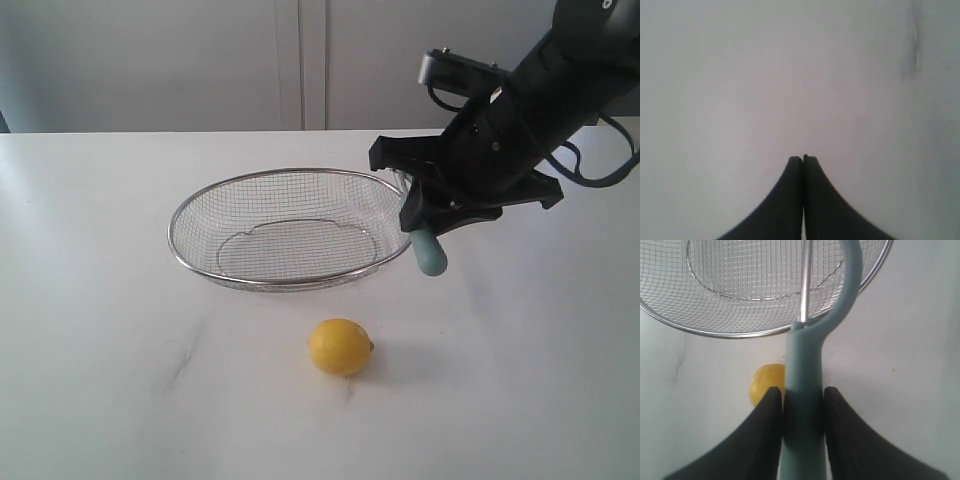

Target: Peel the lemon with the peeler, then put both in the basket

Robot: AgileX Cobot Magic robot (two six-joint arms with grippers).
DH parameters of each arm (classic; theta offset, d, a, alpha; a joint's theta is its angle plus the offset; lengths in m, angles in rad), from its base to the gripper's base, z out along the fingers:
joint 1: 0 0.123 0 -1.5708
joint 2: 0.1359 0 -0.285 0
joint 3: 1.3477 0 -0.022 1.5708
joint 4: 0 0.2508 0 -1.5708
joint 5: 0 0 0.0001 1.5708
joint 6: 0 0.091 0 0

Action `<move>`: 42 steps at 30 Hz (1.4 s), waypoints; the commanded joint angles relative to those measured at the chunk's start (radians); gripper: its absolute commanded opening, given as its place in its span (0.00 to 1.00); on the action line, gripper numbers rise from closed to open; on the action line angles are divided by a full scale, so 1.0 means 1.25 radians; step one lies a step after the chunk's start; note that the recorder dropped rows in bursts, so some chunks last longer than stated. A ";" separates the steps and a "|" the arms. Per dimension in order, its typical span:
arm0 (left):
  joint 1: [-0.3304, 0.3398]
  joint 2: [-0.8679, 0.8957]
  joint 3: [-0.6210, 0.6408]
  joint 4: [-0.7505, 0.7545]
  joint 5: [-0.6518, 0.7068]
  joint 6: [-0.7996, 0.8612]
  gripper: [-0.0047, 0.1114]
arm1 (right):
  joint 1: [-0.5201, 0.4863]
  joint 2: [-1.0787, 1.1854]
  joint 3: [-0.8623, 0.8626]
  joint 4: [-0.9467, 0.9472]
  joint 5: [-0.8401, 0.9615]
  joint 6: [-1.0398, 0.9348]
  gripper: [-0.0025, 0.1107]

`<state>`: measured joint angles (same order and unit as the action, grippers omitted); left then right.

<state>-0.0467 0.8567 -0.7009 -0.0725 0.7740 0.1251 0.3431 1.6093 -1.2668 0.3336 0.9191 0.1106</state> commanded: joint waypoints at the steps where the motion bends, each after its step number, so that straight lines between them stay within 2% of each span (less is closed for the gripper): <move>1: 0.002 0.082 -0.036 -0.069 0.016 0.071 0.04 | -0.004 -0.010 0.003 0.001 -0.007 -0.023 0.02; 4: 0.000 0.126 -0.052 -0.087 0.006 0.095 0.04 | -0.004 -0.010 0.003 0.001 -0.007 -0.023 0.02; 7: -0.029 0.168 -0.069 -0.089 0.002 0.095 0.04 | -0.004 -0.010 0.003 0.001 -0.007 -0.031 0.02; 18: -0.233 0.354 -0.185 -0.111 -0.069 0.131 0.04 | -0.004 -0.010 0.002 0.001 0.005 -0.031 0.02; 22: -0.264 0.405 -0.212 -0.146 -0.104 0.157 0.04 | -0.004 -0.010 0.002 0.001 -0.005 -0.031 0.02; 27: -0.308 0.493 -0.261 -0.238 -0.142 0.319 0.04 | -0.004 -0.010 0.002 -0.014 0.003 -0.036 0.02; 32: -0.318 0.550 -0.265 -0.410 -0.146 0.526 0.04 | -0.004 -0.010 0.002 -0.023 0.007 -0.049 0.02; 42: -0.321 0.632 -0.311 -0.536 -0.159 0.682 0.04 | -0.004 -0.010 0.002 -0.088 0.058 -0.053 0.02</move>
<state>-0.4410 1.6305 -1.0716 -0.6977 0.5623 0.9307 0.3431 1.6093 -1.2668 0.2361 0.9803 0.0604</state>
